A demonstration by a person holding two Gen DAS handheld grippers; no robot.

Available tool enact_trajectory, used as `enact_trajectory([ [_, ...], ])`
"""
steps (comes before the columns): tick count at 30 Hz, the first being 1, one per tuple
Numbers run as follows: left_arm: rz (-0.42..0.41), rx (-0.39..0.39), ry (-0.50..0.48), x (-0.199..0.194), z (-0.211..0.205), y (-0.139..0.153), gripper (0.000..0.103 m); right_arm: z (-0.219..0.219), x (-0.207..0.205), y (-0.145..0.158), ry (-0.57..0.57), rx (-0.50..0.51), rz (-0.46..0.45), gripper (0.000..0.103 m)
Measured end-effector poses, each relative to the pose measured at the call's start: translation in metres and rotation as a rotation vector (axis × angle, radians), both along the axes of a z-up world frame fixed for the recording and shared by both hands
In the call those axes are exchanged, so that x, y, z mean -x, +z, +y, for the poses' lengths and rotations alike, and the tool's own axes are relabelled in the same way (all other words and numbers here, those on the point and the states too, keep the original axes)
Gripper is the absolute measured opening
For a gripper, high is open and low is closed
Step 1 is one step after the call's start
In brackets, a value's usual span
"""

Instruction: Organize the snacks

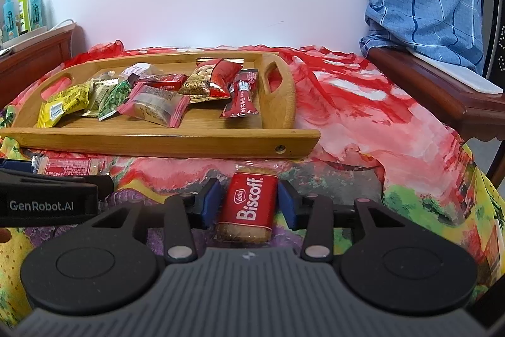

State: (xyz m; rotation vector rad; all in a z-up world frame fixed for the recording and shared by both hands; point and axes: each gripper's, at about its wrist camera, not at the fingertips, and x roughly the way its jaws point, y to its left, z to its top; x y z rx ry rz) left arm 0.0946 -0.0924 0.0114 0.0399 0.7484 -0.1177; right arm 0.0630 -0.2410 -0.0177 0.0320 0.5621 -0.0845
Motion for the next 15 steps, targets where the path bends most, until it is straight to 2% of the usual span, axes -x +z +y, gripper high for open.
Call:
enact_trajectory([
  [2,-0.002,0.018,0.006,0.0,0.002,0.001,0.08,0.0,0.0,0.0,0.0,0.0,0.0,0.059],
  [5,-0.024,0.037,0.01,0.003,0.003,0.003,0.06,0.0,0.0,0.0,-0.001,-0.001,0.0,0.061],
  [8,-0.029,0.057,0.005,0.004,0.005,0.003,0.056,0.0,0.0,0.0,-0.001,-0.001,-0.001,0.061],
  [12,-0.048,0.073,-0.026,0.009,0.005,0.006,0.038,0.0,0.0,0.0,-0.001,-0.001,-0.001,0.061],
  [15,-0.088,0.059,-0.043,0.015,0.003,0.013,0.036,0.0,0.0,0.0,-0.004,-0.007,-0.003,0.061],
])
